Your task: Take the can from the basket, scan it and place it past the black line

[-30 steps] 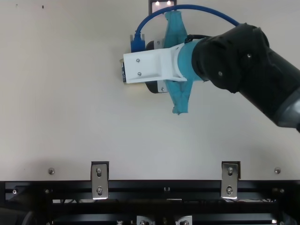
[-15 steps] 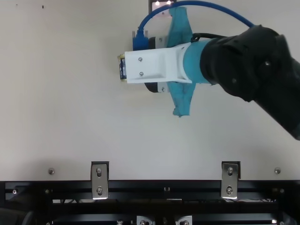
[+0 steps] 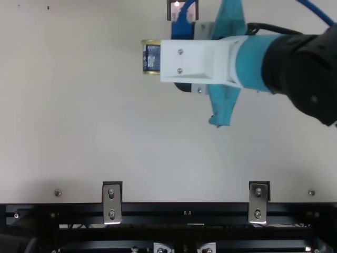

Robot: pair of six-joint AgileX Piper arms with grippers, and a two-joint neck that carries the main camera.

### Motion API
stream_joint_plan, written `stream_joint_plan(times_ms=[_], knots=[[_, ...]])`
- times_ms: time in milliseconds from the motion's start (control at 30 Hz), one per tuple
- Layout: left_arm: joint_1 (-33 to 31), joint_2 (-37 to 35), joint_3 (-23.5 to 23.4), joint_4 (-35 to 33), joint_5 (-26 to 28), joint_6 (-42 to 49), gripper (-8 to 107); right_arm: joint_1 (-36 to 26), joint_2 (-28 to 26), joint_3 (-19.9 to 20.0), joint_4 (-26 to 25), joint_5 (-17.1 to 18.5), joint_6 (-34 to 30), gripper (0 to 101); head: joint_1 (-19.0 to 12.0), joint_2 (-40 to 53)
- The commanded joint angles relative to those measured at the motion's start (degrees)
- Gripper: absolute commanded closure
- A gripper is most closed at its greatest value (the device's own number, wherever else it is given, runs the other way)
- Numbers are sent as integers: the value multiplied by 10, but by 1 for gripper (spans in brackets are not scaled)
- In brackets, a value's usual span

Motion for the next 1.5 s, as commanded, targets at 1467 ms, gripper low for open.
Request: stream_joint_plan(times_ms=[1467], knots=[[0, 0, 0, 0, 0, 0, 9, -119, -203, 95, -97, -73, 266, 101, -16, -397]])
